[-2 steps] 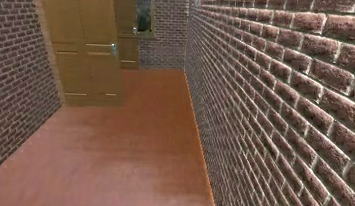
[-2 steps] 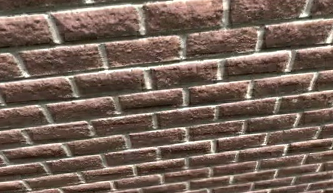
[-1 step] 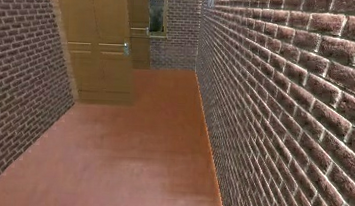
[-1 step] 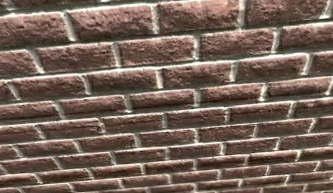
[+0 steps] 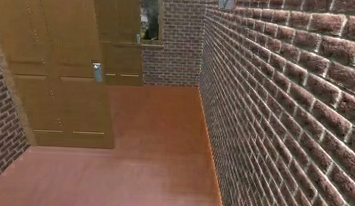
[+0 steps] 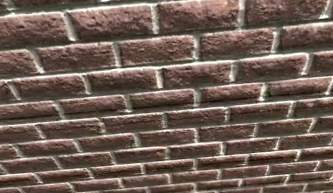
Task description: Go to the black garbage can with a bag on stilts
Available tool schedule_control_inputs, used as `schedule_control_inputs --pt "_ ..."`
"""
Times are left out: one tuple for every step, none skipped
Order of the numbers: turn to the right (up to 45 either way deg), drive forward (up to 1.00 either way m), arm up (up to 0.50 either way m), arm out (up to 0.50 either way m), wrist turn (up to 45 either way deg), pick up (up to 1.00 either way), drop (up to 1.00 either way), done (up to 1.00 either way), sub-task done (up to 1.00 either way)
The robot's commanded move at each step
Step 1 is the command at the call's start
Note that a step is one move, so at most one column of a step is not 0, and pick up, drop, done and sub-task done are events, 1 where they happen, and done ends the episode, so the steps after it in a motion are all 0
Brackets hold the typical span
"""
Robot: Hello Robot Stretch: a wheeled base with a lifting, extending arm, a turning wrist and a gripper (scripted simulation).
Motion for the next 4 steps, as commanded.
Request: schedule_control_inputs --pt "0.0 1.00 0.00 0.00 0.0 0.00 0.00 0.00 0.00" --pt "0.0 1.00 0.00 0.00 0.0 0.00 0.00 0.00 0.00" --pt "-24.0 0.00 0.00 0.00 0.0 0.00 0.00 0.00 0.00" --pt "0.0 0.05 0.00 0.00 0.0 0.00 0.00 0.00 0.00"
